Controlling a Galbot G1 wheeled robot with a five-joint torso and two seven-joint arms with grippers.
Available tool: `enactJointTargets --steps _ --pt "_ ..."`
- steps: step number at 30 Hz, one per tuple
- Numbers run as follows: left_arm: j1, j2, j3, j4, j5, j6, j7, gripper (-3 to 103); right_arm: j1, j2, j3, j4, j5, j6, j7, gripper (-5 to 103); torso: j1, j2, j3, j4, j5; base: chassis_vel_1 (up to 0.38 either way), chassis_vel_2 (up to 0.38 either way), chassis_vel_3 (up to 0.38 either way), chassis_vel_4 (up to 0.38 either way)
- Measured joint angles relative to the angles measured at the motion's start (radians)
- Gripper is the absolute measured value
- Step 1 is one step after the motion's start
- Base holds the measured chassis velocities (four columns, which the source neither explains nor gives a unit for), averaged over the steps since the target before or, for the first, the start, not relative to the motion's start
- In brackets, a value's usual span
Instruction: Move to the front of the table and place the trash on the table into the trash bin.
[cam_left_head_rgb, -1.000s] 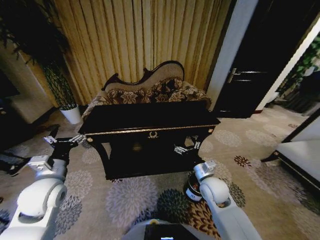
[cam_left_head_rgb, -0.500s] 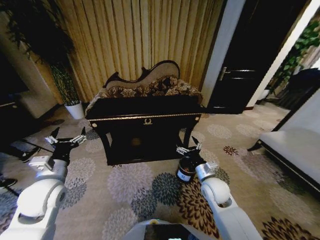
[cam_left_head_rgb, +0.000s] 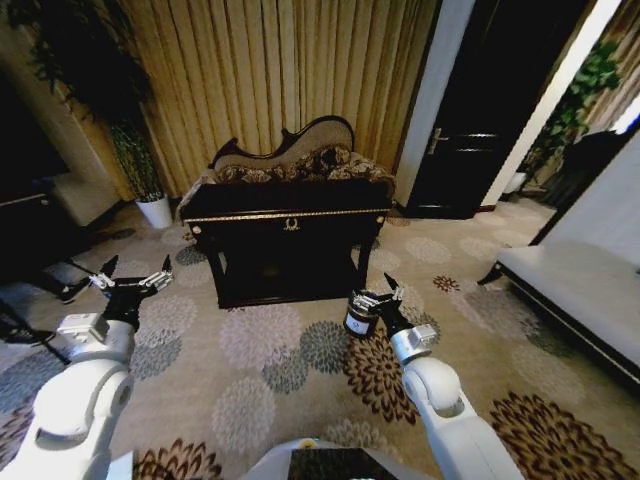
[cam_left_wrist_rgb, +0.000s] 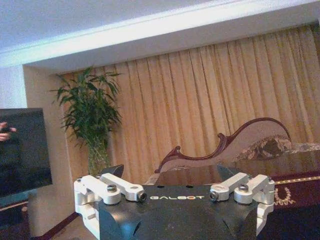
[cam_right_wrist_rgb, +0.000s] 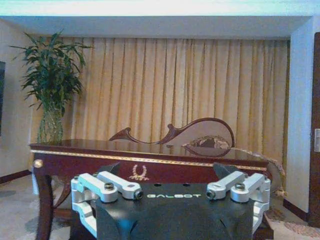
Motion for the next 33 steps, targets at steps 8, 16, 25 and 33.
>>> enactJointTargets --steps 8,16,25,33 --pt "0.003 -0.008 0.003 0.000 0.005 0.000 0.000 100 -0.002 0.003 0.003 -0.014 0.000 0.016 0.000 100 -0.001 0.001 0.000 -0.0001 -0.0006 0.294 -0.309 -0.303 0.308" --pt "0.008 -0.020 0.003 -0.006 0.005 -0.006 0.001 100 -0.015 0.015 0.004 -0.027 0.004 0.020 0.000 100 0.001 -0.001 0.001 -0.0002 -0.0004 0.035 -0.039 -0.047 0.042" --pt "0.037 -0.050 0.018 0.005 -0.032 -0.115 0.122 100 0.001 -0.045 -0.023 0.015 0.107 -0.094 0.000 100 0.000 0.000 0.000 -0.0002 -0.0005 -0.033 0.023 0.019 -0.028" --pt "0.065 -0.114 0.015 0.005 -0.065 -0.134 0.073 100 0.079 -0.005 0.001 0.052 0.191 -0.244 0.000 100 0.000 0.000 0.000 -0.0001 -0.0004 0.000 0.000 0.000 0.000"
